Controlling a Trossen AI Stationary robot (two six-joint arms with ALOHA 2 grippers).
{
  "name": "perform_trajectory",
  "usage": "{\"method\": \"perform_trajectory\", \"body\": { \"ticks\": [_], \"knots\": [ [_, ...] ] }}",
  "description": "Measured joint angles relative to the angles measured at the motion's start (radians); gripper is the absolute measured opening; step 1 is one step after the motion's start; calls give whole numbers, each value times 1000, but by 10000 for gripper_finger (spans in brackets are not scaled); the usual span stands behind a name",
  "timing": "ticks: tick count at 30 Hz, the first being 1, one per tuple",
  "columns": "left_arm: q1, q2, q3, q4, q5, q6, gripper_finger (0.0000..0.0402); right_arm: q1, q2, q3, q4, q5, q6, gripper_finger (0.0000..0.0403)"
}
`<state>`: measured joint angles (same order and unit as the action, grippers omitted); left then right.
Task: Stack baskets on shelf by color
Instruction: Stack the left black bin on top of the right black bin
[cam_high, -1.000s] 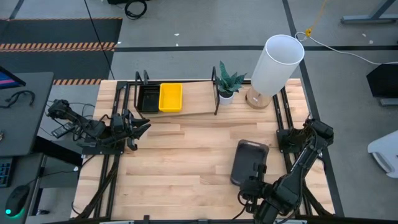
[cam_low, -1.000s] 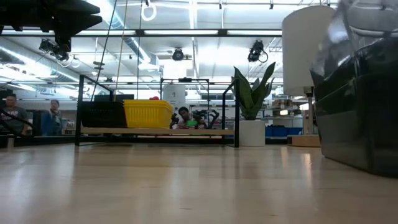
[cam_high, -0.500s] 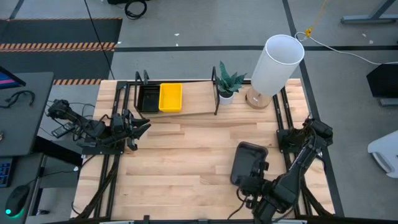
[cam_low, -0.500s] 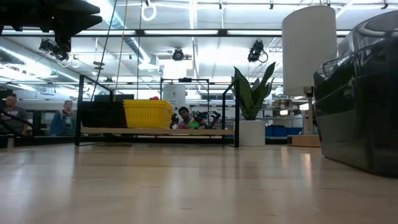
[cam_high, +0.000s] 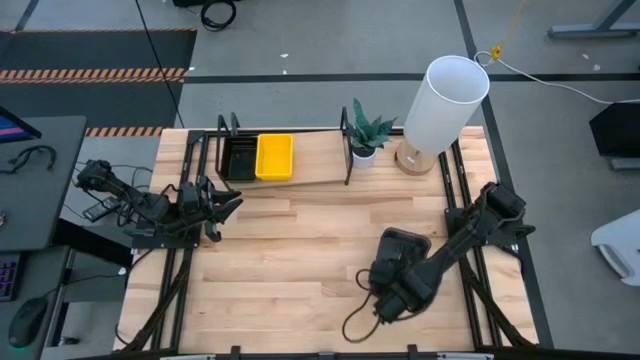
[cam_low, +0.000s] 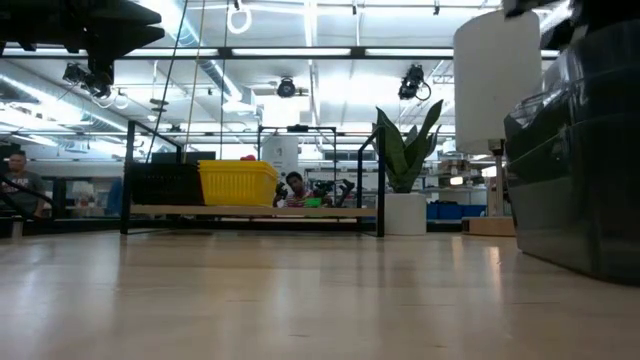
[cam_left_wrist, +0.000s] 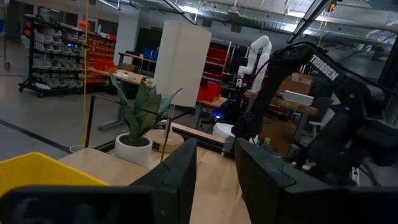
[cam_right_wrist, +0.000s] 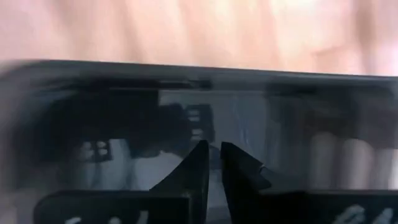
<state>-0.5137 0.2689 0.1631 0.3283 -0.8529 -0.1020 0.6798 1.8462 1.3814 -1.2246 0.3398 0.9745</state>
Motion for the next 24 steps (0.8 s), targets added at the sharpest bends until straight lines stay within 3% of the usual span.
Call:
{"method": "perform_trajectory", "body": {
  "ticks": [4, 11, 18, 24],
  "knots": [
    [0, 0, 0, -6, 0, 0, 117, -52, -11, -29, -39, 7, -20, 38],
    [0, 0, 0, -6, 0, 0, 117, -154, -19, -27, -3, 83, -259, 27],
    [0, 0, 0, -7, 0, 0, 117, -229, -14, -30, 210, 89, -595, 7],
    [0, 0, 0, -7, 0, 0, 117, -255, -14, -30, 373, 58, -763, 8]
  ]
}}
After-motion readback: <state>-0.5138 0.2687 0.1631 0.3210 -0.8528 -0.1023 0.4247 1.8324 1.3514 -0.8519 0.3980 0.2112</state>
